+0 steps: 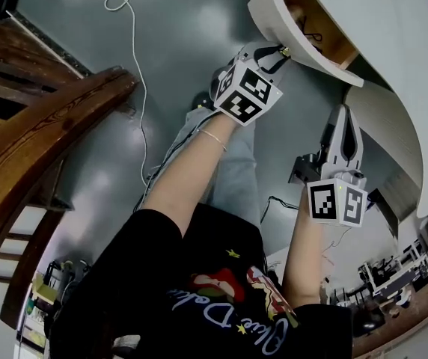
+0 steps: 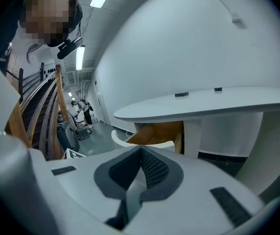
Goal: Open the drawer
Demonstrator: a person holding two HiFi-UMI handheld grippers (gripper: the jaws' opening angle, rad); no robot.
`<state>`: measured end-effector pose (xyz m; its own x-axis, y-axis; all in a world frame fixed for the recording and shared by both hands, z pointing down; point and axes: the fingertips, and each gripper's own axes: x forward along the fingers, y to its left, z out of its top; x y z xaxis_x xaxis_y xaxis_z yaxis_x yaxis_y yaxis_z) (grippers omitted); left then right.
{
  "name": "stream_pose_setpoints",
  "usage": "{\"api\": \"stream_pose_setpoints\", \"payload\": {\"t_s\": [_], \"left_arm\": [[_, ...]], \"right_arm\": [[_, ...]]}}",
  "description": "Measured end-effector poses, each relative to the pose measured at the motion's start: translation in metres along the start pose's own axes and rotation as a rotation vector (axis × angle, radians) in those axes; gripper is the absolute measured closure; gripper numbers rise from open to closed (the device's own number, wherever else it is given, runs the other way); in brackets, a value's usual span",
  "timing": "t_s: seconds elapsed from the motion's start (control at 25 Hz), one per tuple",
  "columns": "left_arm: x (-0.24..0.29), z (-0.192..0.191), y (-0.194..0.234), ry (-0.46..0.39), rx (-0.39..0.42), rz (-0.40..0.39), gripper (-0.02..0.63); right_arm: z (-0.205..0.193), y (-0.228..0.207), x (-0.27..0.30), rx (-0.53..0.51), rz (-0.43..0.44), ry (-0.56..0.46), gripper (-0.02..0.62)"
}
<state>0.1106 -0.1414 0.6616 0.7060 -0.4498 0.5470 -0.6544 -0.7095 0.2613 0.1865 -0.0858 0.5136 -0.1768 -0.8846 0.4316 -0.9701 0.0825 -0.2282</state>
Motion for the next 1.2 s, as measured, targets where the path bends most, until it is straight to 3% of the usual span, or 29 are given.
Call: {"api": "stream_pose_setpoints", "payload": {"t_s": [0.4,1.2], "left_arm": [[-0.014,-0.010,-0.005,0.010,0.013,-0.027,0.509],[-0.031,-0.023,-0.016,0.006,0.011,-0.019,0.509]], "right_arm": [[0.003,0.007,-0.023,0.022,-0.071,-0.040,0.598],[-0.010,0.011,-0.053,0.045,-0.062,-0.030,0.598]]}}
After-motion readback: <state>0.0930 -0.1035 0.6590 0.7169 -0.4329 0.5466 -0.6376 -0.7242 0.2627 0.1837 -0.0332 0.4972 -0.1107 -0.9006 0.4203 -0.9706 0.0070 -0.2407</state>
